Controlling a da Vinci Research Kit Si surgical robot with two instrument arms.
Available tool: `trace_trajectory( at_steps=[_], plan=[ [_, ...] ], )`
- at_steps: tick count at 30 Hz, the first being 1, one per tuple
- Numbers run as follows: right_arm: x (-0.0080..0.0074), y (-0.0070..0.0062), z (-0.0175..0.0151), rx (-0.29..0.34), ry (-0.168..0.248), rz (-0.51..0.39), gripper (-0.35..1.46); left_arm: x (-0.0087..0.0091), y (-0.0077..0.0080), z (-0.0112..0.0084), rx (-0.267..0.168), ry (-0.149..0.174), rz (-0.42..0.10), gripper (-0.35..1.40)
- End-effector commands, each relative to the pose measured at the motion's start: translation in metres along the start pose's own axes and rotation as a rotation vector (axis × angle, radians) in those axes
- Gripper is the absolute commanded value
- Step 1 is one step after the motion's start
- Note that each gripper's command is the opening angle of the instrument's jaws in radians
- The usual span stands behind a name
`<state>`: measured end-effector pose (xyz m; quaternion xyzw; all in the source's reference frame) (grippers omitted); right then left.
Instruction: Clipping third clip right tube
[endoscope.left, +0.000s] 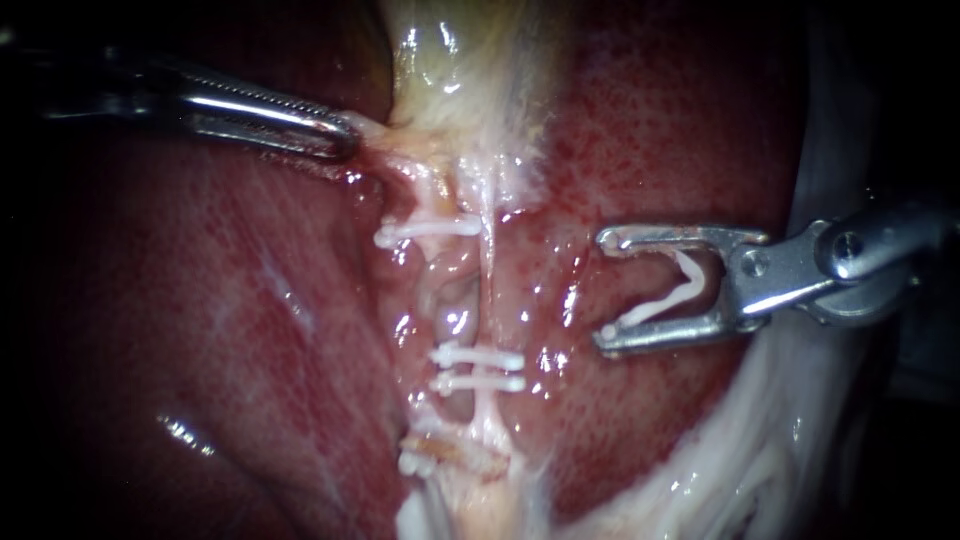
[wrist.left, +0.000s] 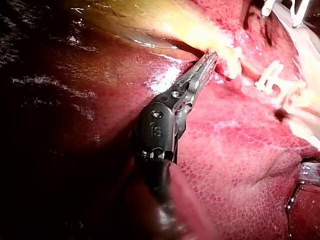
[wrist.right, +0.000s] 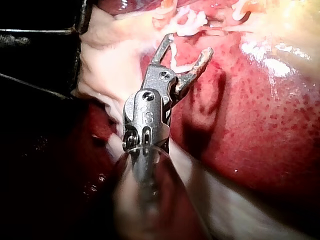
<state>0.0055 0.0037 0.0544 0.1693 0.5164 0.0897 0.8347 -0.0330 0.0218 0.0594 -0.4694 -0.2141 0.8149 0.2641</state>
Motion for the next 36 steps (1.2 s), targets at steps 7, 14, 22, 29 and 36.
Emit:
trace_trajectory(
  at_steps=[7,14,22,29,36],
  plan=[
    [0.0001,0.0000,0.0000,0.009,0.003,0.000,0.50,0.0034,0.0006,-0.0049,0.010,0.018,-0.013,-0.35],
    [0.0005,0.0004,0.0015,0.061,0.018,0.032,0.49,0.0041,0.0012,-0.0064,0.018,0.028,-0.006,-0.35],
    [-0.0002,0.0017,0.0065,0.081,0.059,0.199,0.49,0.0040,0.0012,-0.0061,0.019,0.028,-0.006,-0.35],
    [-0.0018,0.0035,0.0125,0.118,0.111,0.313,0.49,0.0040,0.0012,-0.0061,0.019,0.028,-0.005,-0.35],
    [-0.0028,0.0047,0.0162,0.195,0.198,0.411,0.49,0.0040,0.0012,-0.0061,0.019,0.028,-0.005,-0.35]
  ],
)
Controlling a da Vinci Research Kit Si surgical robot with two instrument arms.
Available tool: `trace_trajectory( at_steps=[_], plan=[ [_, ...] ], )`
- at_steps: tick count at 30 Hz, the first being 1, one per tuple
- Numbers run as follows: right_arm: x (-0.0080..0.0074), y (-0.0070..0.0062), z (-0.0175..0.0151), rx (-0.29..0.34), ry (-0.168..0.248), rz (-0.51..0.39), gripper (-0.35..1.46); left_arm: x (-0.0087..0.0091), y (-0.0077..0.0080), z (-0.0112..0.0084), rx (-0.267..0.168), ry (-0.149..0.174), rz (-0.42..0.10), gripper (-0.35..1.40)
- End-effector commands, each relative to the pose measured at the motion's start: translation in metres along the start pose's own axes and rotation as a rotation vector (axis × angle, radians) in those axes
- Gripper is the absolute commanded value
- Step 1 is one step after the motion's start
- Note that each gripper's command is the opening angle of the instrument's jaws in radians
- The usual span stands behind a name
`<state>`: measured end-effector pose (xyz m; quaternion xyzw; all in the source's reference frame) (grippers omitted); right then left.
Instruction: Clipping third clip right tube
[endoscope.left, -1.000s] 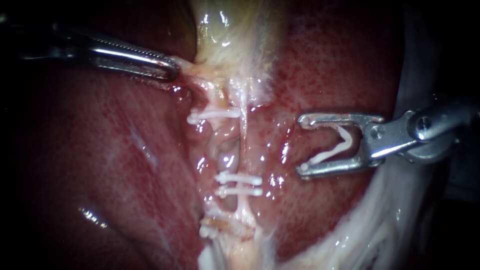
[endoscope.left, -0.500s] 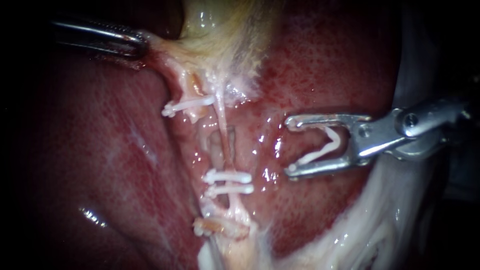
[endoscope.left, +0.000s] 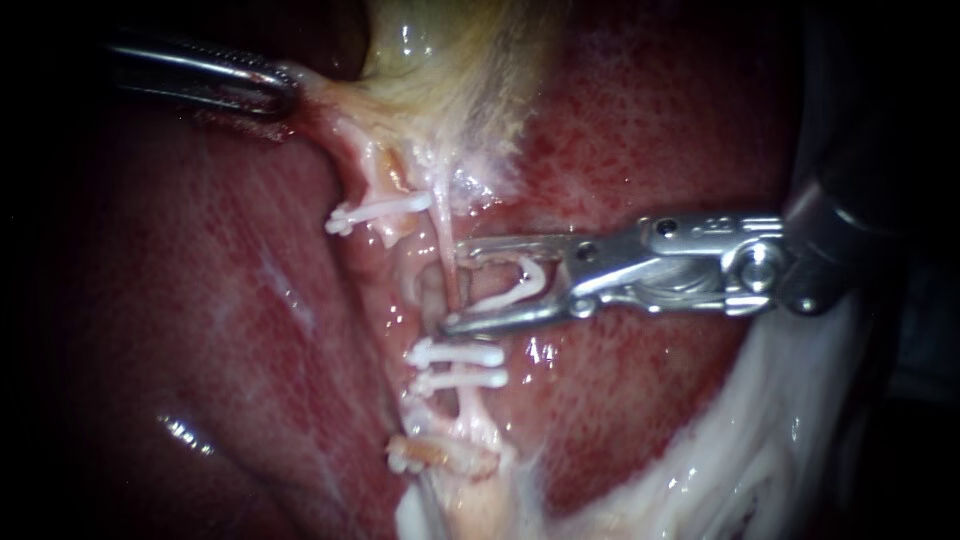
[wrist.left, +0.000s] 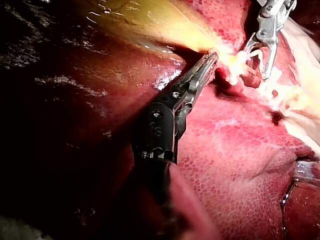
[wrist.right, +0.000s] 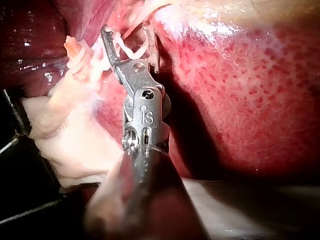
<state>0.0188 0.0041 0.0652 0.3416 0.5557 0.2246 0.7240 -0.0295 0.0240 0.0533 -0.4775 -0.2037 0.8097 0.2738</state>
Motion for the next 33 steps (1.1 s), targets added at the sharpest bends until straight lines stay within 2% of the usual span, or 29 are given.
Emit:
trace_trajectory(
  at_steps=[1,7,13,16,21,23,30,33],
  plan=[
    [0.0002,0.0001,0.0003,0.019,0.021,0.021,0.49,0.0000,0.0000,0.0000,0.000,0.000,0.000,-0.35],
    [0.0017,-0.0007,0.0008,0.138,0.143,0.101,0.49,0.0000,0.0000,0.0000,0.000,0.000,0.000,-0.35],
    [0.0042,-0.0020,0.0000,0.179,0.211,0.131,0.48,0.0000,0.0000,0.0000,0.000,0.000,0.000,-0.35],
    [0.0047,-0.0024,-0.0004,0.181,0.212,0.134,0.47,0.0000,0.0000,0.0000,0.000,0.000,0.000,-0.35],
    [0.0046,-0.0024,-0.0009,0.183,0.211,0.134,0.40,0.0000,0.0000,0.0000,0.000,0.000,0.000,-0.35],
    [0.0044,-0.0024,-0.0013,0.186,0.210,0.140,0.32,0.0000,0.0000,0.0000,-0.001,0.000,0.000,-0.35],
    [0.0041,-0.0025,-0.0021,0.197,0.204,0.187,-0.15,0.0000,0.0000,0.0000,-0.001,0.000,0.000,-0.35],
    [0.0041,-0.0025,-0.0022,0.200,0.202,0.198,-0.27,0.0001,0.0000,0.0000,-0.001,0.000,0.000,-0.35]
  ],
)
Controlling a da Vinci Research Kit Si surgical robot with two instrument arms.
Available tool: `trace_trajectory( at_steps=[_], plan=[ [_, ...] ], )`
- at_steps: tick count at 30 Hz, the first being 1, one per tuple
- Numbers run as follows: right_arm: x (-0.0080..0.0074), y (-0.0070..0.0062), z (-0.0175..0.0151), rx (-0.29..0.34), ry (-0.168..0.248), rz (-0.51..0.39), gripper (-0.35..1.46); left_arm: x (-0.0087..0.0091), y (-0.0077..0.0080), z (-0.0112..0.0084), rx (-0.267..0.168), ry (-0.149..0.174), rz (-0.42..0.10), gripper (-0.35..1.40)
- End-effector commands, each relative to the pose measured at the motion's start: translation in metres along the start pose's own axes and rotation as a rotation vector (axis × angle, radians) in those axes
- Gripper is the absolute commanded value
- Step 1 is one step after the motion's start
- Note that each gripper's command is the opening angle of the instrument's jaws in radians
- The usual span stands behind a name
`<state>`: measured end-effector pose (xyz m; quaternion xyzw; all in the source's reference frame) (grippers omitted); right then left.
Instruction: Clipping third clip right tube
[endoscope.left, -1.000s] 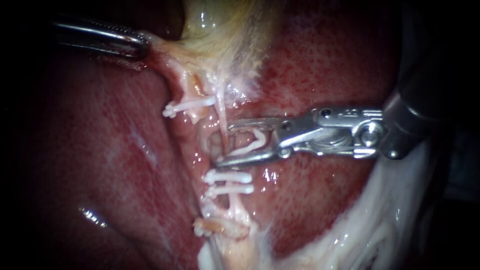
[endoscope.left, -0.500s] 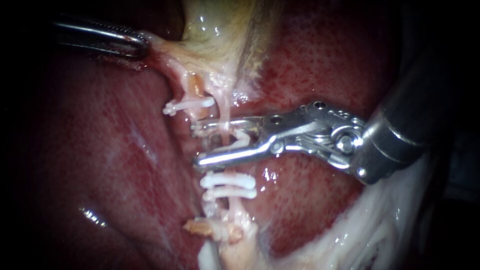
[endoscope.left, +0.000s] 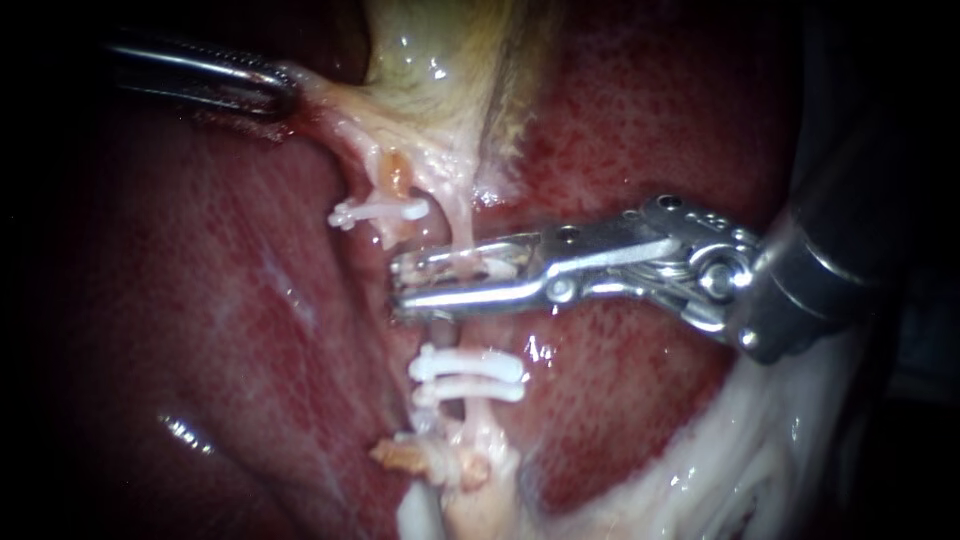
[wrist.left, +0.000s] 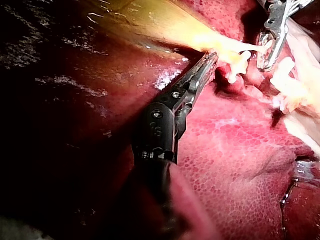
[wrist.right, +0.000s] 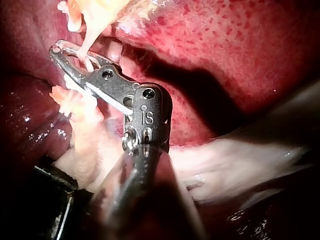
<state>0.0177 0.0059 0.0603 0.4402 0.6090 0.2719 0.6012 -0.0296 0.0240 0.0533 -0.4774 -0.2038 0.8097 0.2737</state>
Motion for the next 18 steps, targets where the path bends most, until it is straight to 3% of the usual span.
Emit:
trace_trajectory(
  at_steps=[1,7,9,18],
  plan=[
    [0.0000,0.0000,0.0000,0.002,0.002,0.012,-0.30,0.0000,0.0000,0.0000,0.000,0.000,0.000,-0.35],
    [0.0000,-0.0001,-0.0002,-0.004,-0.017,0.090,-0.35,0.0000,0.0000,0.0000,-0.001,0.000,0.000,-0.35],
    [0.0000,-0.0002,-0.0002,-0.013,-0.036,0.091,-0.35,0.0000,0.0000,0.0000,-0.001,0.000,0.000,-0.35],
    [-0.0001,-0.0001,-0.0002,-0.011,-0.037,0.091,-0.35,0.0001,-0.0001,0.0001,0.000,0.000,0.000,-0.35]
  ],
)
